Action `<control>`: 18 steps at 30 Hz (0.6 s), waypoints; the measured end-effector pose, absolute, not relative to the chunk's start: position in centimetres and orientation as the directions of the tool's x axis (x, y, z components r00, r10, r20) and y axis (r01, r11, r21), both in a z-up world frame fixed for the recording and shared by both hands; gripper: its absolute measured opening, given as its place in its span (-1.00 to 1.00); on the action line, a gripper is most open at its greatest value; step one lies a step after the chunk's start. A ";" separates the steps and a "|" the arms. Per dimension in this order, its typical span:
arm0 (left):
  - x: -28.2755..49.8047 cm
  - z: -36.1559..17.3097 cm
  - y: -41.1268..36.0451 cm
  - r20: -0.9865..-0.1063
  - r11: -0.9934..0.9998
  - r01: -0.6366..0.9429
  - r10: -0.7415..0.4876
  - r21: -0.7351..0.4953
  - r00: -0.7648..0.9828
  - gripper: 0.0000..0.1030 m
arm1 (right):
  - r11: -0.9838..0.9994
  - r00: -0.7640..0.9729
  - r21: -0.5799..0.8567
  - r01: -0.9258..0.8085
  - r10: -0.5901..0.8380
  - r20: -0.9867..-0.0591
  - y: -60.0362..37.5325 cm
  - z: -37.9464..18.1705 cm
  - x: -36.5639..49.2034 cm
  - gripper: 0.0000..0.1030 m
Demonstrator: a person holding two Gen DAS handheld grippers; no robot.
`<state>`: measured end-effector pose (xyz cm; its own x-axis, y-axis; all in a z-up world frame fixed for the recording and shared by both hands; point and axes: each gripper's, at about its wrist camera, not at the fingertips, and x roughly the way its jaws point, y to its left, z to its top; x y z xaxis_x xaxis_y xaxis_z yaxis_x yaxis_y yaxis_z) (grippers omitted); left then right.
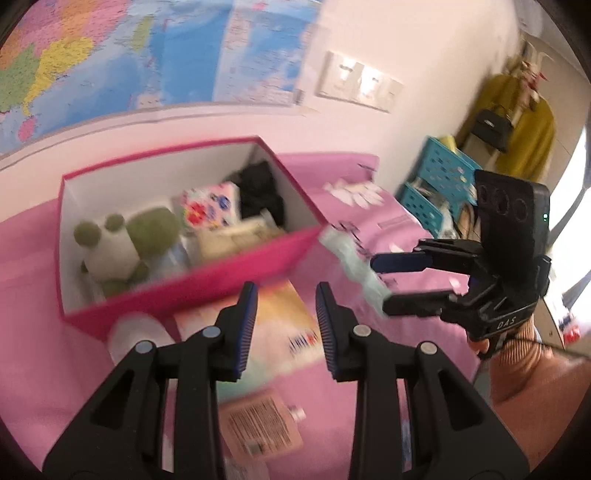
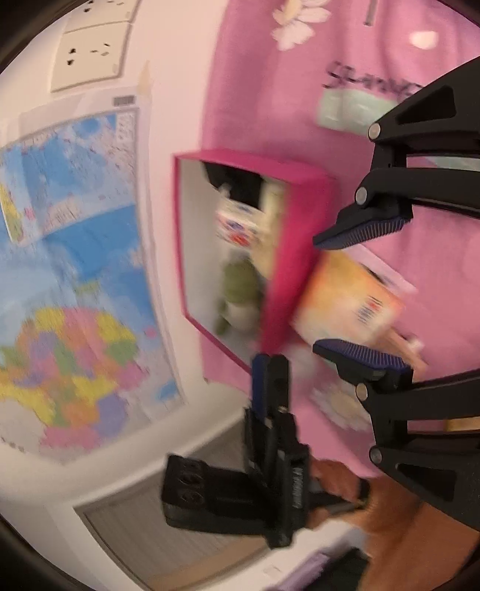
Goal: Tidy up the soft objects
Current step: 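Move the left gripper to the blue gingham scrunchie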
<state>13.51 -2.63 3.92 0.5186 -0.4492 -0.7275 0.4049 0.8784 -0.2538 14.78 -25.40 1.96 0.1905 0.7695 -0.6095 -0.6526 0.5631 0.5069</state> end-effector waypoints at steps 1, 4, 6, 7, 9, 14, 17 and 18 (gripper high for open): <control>12.7 3.7 -2.8 -0.729 0.877 0.413 -0.447 -0.244 0.518 -0.34 | 0.553 0.168 0.509 -0.660 0.769 -0.617 -25.5 1.8 14.0 0.09; 10.8 2.7 -3.5 -0.741 0.864 0.442 -0.458 -0.242 0.491 -0.34 | 0.536 0.082 0.502 -0.679 0.735 -0.673 -25.5 0.2 10.6 0.10; 9.7 1.9 -3.7 -0.753 0.857 0.453 -0.463 -0.246 0.467 -0.34 | 0.521 0.018 0.517 -0.679 0.715 -0.699 -25.3 -1.1 8.7 0.10; 9.2 1.6 -3.8 -0.758 0.857 0.453 -0.461 -0.245 0.462 -0.34 | 0.514 -0.019 0.524 -0.678 0.701 -0.713 -25.2 -1.8 7.7 0.10; 8.3 0.8 -3.9 -0.766 0.854 0.451 -0.467 -0.260 0.443 -0.34 | 0.505 -0.071 0.530 -0.681 0.675 -0.734 -25.0 -3.0 6.0 0.10; 6.9 -0.9 -3.7 -0.774 0.849 0.432 -0.485 -0.304 0.408 -0.34 | 0.490 -0.160 0.558 -0.670 0.638 -0.753 -24.5 -4.9 3.7 0.10; 6.2 -1.7 -3.6 -0.780 0.848 0.424 -0.489 -0.319 0.390 -0.34 | 0.475 -0.188 0.572 -0.669 0.636 -0.748 -24.7 -5.4 2.1 0.10; 6.0 -1.9 -3.6 -0.783 0.849 0.421 -0.487 -0.321 0.386 -0.34 | 0.470 -0.194 0.572 -0.673 0.634 -0.749 -24.6 -5.5 1.8 0.10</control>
<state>6.04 -3.60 -1.90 0.3859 -0.4872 -0.7834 0.4207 0.8487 -0.3205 1.82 -24.58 -5.45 -0.1937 0.6341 -0.7486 -0.6725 0.4697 0.5719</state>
